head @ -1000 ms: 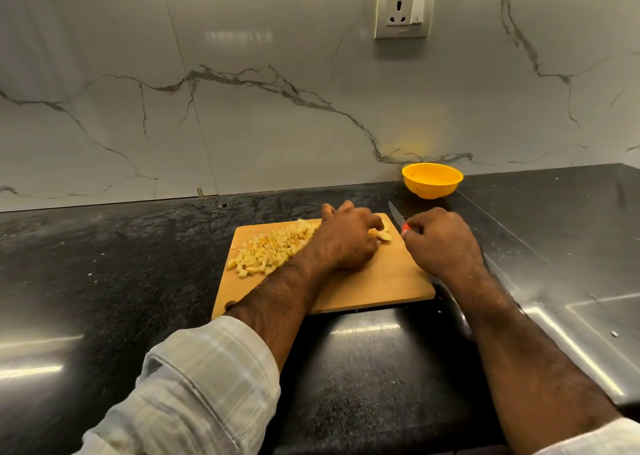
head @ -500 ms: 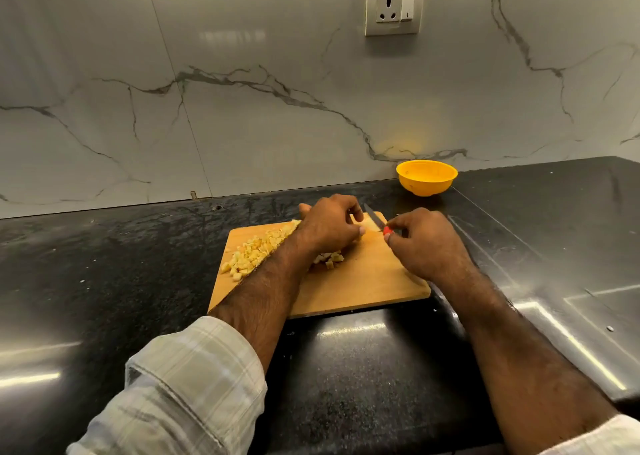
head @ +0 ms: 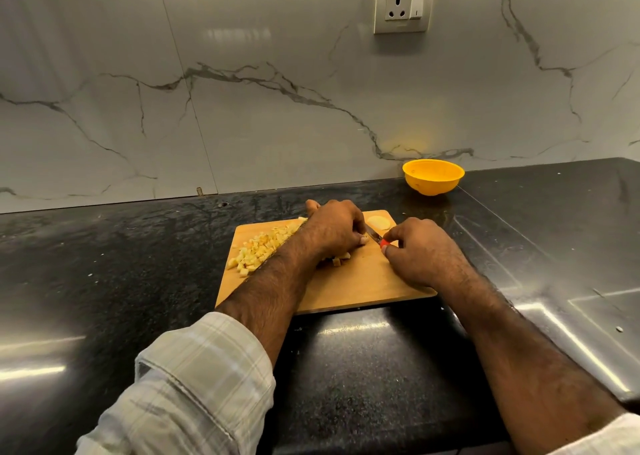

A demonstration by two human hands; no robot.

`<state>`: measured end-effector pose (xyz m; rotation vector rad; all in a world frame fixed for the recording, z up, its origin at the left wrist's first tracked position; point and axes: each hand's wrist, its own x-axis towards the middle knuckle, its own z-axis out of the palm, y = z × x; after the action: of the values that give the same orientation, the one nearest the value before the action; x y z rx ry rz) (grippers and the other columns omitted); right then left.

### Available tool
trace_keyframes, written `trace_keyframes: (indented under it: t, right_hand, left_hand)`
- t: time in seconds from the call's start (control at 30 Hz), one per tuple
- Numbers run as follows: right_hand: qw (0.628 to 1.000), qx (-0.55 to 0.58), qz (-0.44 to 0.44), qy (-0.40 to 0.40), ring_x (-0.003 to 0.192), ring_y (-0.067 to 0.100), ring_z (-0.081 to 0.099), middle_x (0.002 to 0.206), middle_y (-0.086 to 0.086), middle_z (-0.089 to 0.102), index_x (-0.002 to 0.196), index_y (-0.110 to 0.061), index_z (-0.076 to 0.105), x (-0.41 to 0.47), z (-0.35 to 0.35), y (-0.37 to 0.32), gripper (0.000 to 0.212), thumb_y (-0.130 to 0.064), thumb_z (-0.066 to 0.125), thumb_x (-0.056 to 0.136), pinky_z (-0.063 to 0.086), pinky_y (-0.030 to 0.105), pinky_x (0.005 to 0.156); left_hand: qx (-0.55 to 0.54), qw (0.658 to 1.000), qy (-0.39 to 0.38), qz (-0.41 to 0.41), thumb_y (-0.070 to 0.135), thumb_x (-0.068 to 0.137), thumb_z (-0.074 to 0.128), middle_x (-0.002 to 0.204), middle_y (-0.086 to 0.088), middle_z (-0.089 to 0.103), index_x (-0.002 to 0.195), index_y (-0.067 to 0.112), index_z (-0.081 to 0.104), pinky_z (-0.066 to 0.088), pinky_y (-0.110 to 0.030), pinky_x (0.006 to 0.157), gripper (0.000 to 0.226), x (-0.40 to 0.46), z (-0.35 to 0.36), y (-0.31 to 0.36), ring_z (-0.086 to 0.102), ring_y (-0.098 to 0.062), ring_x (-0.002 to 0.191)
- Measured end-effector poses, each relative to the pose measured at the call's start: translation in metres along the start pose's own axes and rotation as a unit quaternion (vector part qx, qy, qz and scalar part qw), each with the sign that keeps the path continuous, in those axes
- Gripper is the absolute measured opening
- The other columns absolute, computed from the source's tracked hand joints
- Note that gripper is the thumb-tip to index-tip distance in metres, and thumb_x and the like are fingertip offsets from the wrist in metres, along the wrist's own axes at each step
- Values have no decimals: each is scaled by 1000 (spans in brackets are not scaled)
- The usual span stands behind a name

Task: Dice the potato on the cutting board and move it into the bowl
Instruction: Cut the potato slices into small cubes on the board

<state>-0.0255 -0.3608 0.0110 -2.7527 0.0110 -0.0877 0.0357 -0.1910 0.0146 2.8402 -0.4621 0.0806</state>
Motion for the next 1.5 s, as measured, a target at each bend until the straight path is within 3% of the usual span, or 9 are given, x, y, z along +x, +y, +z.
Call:
trace_keyframes:
  t: [0.33,0.47,0.83,0.93,1.23,1.5]
  right_hand:
    - [1000,-12,2,-3,111,18,63,134,1,67,134,-28,69,-1,-1,-1,39,-40,69,96,60,40,94]
    - [1000,-9,0,0,103,15,63,126,0,70,133,-27,71,-2,-3,-4,39,-39,69,96,62,39,90]
    - [996,-86,-27,-7,98,17,62,119,-2,67,132,-26,70,-18,-5,-18,38,-39,66,97,59,34,79]
    - [994,-102,-27,-23,97,18,62,112,-1,66,130,-22,68,-22,-6,-22,34,-37,66,99,61,37,84]
    - [995,-86,-27,-42,104,19,63,121,1,67,135,-22,66,-16,-4,-25,38,-36,66,100,61,40,92]
    - [992,-101,-70,37,96,19,62,118,1,70,132,-28,70,-25,-3,-22,37,-40,55,101,58,36,77]
  left_hand:
    - [113,993,14,2,55,100,62,118,5,68,112,32,69,22,-61,115,27,-2,3,15,50,-21,129]
    - [46,999,2,1,41,100,68,117,9,69,114,32,73,23,-56,112,17,-2,-1,2,50,-19,129]
    - [50,999,17,8,46,97,71,114,13,72,110,33,78,24,-56,111,20,-1,2,-4,48,-16,129]
    - [28,999,35,2,46,96,72,110,15,73,106,32,81,25,-54,108,19,-1,5,-6,50,-14,125]
    - [-29,999,36,-27,42,95,76,105,16,74,100,30,82,25,-49,101,14,-4,7,-5,54,-11,117]
    - [-4,998,46,-31,48,93,75,101,20,74,100,35,82,26,-48,101,17,-5,6,-10,54,-9,114]
